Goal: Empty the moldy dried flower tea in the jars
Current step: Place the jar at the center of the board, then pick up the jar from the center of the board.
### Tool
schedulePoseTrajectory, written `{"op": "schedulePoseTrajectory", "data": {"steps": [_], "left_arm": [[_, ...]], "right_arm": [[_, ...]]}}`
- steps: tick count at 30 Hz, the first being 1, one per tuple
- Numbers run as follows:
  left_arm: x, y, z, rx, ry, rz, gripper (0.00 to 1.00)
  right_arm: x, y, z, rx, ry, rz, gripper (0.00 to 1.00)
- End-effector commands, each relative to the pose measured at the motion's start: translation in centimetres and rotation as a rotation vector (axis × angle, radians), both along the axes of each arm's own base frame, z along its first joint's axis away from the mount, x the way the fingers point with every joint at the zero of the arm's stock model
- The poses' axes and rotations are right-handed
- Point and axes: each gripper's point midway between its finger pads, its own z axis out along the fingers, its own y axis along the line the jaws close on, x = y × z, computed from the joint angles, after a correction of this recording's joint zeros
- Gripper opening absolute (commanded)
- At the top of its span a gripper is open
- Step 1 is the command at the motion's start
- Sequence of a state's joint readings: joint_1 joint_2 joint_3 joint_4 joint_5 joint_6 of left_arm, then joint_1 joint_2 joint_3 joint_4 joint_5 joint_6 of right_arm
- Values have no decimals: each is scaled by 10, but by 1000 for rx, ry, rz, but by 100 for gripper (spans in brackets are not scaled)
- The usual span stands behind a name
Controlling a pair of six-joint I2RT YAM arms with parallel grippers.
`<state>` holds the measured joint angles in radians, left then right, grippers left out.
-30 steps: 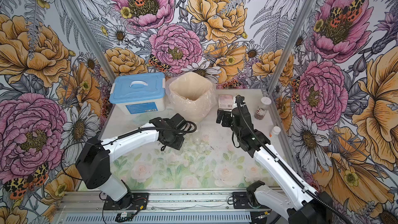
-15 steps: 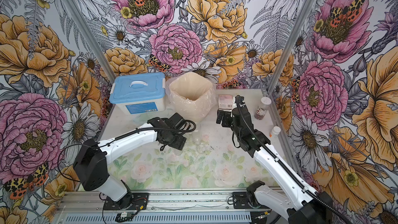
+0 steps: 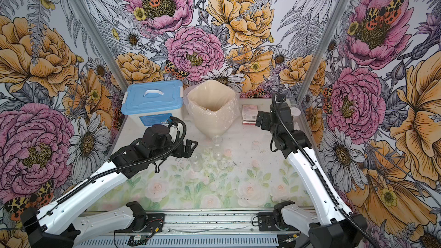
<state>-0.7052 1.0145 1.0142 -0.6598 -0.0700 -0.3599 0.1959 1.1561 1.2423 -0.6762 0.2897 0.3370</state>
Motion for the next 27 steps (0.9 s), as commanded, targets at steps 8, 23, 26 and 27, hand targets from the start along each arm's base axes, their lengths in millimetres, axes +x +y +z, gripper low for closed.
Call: {"op": "schedulePoseTrajectory", "data": {"steps": [8, 23, 26, 27], "left_arm": [[13, 18, 16, -169, -128, 59, 99], [16, 20, 6, -189, -112, 31, 99], [15, 19, 5, -191, -107, 23, 99], [14, 18, 5, -193, -107, 20, 99]], "right_arm": [[31, -106, -23, -77, 193, -234, 99], [101, -152, -59, -70, 302, -202, 99], [114, -154, -70, -78, 325, -175, 99], [118, -154, -74, -82, 335, -167, 99]]}}
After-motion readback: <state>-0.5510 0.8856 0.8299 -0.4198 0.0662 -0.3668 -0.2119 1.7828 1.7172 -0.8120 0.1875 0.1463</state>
